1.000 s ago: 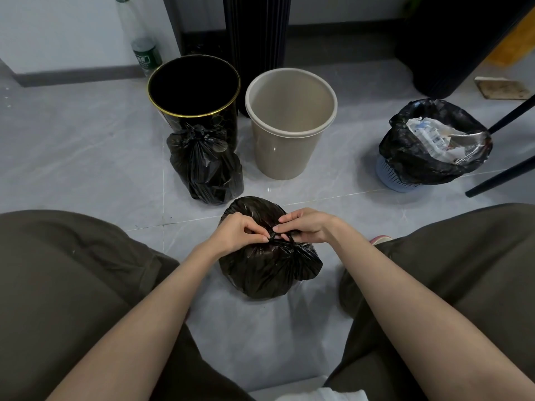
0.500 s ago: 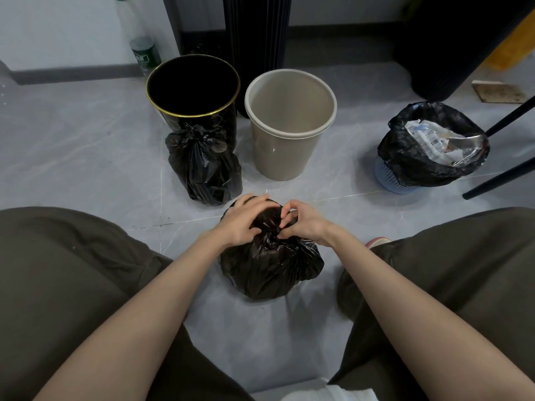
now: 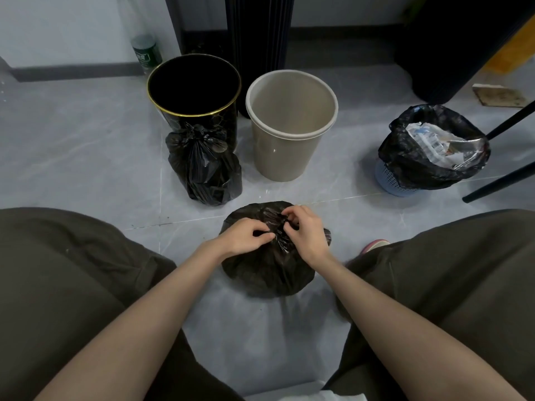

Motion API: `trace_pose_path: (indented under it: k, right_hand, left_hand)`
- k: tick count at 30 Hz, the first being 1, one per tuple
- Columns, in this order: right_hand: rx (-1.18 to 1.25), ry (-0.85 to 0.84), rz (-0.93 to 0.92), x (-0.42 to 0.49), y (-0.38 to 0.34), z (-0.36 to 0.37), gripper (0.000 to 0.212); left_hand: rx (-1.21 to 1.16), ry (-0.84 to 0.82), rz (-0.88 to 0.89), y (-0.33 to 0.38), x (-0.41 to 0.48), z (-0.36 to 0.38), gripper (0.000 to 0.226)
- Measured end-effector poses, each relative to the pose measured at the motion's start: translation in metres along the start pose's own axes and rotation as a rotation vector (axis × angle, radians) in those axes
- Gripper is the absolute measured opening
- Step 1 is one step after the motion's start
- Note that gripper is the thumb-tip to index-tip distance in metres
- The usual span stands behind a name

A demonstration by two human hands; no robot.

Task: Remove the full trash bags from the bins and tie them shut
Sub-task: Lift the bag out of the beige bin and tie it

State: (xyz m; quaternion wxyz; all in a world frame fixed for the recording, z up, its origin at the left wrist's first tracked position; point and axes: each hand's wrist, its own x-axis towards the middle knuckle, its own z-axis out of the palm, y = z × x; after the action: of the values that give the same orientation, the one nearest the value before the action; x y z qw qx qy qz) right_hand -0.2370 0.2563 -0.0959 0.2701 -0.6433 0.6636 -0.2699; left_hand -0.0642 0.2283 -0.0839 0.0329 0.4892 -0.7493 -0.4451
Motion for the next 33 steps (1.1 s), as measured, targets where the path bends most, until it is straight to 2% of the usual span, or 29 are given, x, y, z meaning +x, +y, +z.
trace_pose_path:
  k: [4, 6, 7, 9, 11, 13, 16, 22, 27, 28, 29, 33]
  right_hand:
    - [0.145, 0.065, 0.168, 0.000, -0.005, 0.005, 0.013]
    - [0.218, 0.090, 0.230, 0.003, -0.008, 0.004, 0.011]
    - [0.237, 0.088, 0.237, 0.004, -0.009, 0.003, 0.011]
    - [0.276, 0.063, 0.230, 0.004, -0.011, 0.001, 0.011]
    - [0.295, 0.027, 0.209, 0.003, -0.013, 0.000, 0.009]
    - [0.295, 0.012, 0.191, 0.002, -0.013, -0.001, 0.008]
    - [0.301, 0.002, 0.177, 0.004, -0.013, -0.004, 0.007]
    - [0.074, -0.051, 0.106, 0.008, -0.012, -0.008, 0.009]
    - [-0.172, -0.087, 0.068, 0.011, -0.008, -0.018, 0.010]
    - [-0.189, -0.092, 0.059, 0.012, -0.010, -0.020, 0.010]
    - [-0.198, -0.088, 0.061, 0.012, -0.012, -0.022, 0.010]
    - [-0.194, -0.059, 0.197, 0.006, -0.001, -0.032, 0.006]
  left_hand:
    - [-0.121, 0.019, -0.139, -0.002, -0.004, 0.005, 0.038]
    - [-0.179, 0.108, -0.172, -0.004, -0.001, 0.007, 0.028]
    - [-0.251, 0.157, -0.189, -0.003, -0.001, 0.007, 0.025]
    - [-0.383, 0.212, -0.171, 0.000, 0.000, 0.007, 0.033]
    - [-0.384, 0.212, -0.091, 0.002, 0.000, 0.006, 0.040]
    - [-0.352, 0.224, -0.061, 0.003, 0.002, 0.006, 0.034]
    - [-0.404, 0.278, -0.152, 0.003, 0.005, 0.005, 0.017]
    - [-0.319, 0.339, -0.188, 0.006, 0.005, 0.003, 0.014]
    - [0.014, 0.452, -0.191, 0.004, 0.006, -0.001, 0.019]
    - [0.068, 0.455, -0.198, 0.004, 0.005, -0.004, 0.014]
    - [0.105, 0.474, -0.231, 0.001, 0.005, -0.006, 0.029]
    - [0.158, 0.451, -0.413, -0.016, -0.005, -0.010, 0.024]
